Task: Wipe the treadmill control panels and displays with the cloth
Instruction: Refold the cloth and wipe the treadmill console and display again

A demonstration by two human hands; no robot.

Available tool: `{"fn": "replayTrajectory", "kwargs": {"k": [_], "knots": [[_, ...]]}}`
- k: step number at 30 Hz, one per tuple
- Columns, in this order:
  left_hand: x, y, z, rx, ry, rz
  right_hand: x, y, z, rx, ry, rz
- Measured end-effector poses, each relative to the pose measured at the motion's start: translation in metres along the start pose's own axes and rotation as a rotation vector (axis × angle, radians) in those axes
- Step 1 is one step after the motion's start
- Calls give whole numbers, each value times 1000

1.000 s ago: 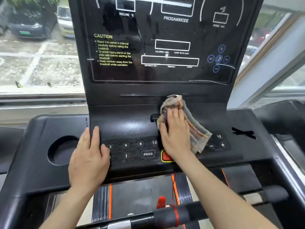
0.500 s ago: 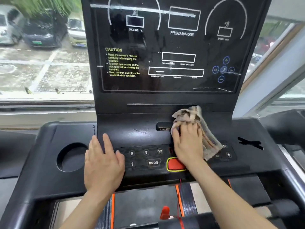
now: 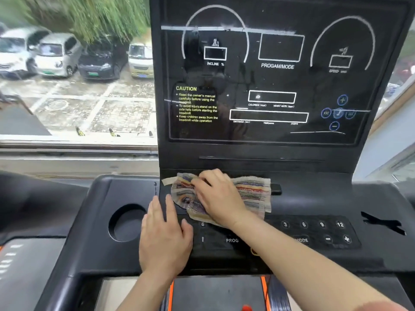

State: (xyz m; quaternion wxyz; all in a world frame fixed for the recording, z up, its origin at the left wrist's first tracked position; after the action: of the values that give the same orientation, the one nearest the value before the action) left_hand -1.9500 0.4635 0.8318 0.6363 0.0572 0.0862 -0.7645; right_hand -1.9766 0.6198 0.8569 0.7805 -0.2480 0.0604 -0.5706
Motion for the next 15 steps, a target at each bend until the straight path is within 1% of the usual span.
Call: {"fn": "replayTrajectory", "kwargs": {"k": [3,4,5,6,7,9,10,11,15], "knots": [[1,0,-1,-8,-7,2,-3,-3,-1,94,-34,-105],[1,0,-1,-12,-8,4,-2,-6,1,109,-46,-118],[1,0,-1,-16,-5,6,0,-10,4,84,-67,-114],[1,1,-1,-17,1,7,1,-14,11,16,-87,-112],[0,1,-1,-16,8,10,2,-20,22,-89,-106,-118],[1,0,-1,-23,20,17,1,-35,51,-313,-166,-171],[1,0,-3,-32,22,17,1,-43,60,-379,-191,-205],[1,1,-3,-39,19,14,1,-49,64,-387,-198,-218],[-2,4,3,-70,15,-43,4,-48,35,-160,-19,-100]]}}
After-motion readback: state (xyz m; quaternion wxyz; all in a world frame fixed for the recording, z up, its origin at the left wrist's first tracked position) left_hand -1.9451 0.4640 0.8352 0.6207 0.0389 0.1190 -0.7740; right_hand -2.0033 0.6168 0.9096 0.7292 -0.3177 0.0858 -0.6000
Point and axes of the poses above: each hand's wrist, its own y-axis away from the middle knuckle, its own z-axis out of the back of the hand, x = y × z, the point moved 3 cm from there along -y, towards the middle knuckle, and after that the axes turned 4 degrees about -y, right-handed, at the moved point
